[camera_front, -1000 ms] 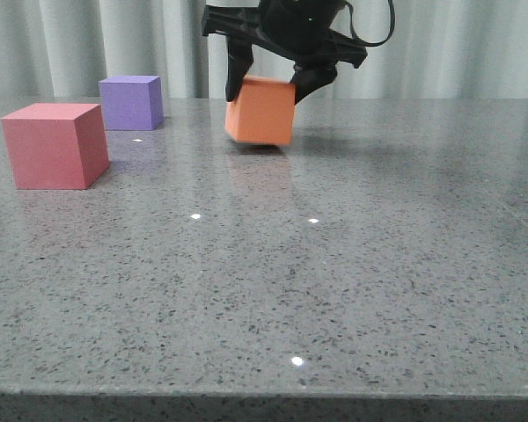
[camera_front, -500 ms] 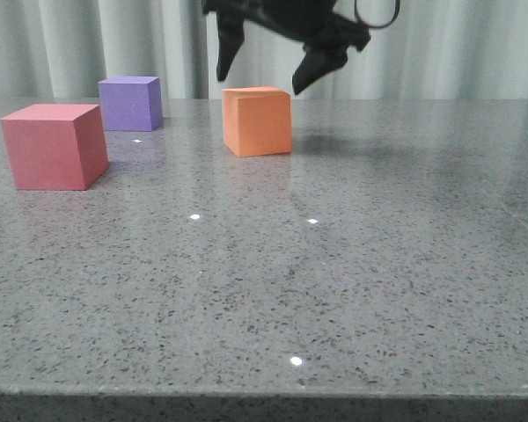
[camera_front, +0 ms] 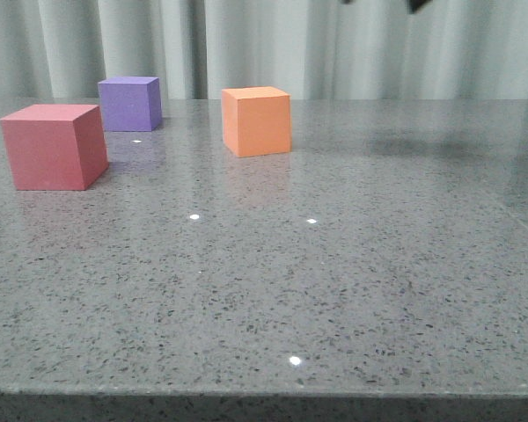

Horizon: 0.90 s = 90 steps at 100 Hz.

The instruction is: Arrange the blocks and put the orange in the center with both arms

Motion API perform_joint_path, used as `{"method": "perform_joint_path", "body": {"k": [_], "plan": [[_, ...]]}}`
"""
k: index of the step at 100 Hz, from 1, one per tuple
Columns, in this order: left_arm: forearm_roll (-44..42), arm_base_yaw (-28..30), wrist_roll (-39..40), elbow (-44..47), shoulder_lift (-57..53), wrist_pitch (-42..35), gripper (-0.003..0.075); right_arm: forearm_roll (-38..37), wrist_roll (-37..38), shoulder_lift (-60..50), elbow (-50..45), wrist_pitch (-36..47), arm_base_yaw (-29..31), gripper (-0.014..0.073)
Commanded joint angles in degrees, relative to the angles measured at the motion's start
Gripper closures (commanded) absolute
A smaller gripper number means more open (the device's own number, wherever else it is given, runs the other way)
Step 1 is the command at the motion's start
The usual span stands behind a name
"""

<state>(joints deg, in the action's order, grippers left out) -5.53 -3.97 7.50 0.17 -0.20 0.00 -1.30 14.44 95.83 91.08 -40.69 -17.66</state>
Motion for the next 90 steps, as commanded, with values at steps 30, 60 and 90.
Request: {"method": "perform_joint_path", "body": {"k": [30,60,90], "plan": [[0.07,0.00,-0.07,2.39,-2.11,-4.71,0.0741,-5.38,-0.38,-26.70,-26.05,11.48,13.60,0.0085],[0.07,0.00,-0.07,2.39,-2.11,-4.71,0.0741,-6.42,-0.38,-44.87,-45.03,19.21,16.47,0.0085],[0.07,0.00,-0.07,2.39,-2.11,-4.71,0.0741,-5.15,-0.38,-60.15,-60.15,27.69,16.27,0.0097]]}}
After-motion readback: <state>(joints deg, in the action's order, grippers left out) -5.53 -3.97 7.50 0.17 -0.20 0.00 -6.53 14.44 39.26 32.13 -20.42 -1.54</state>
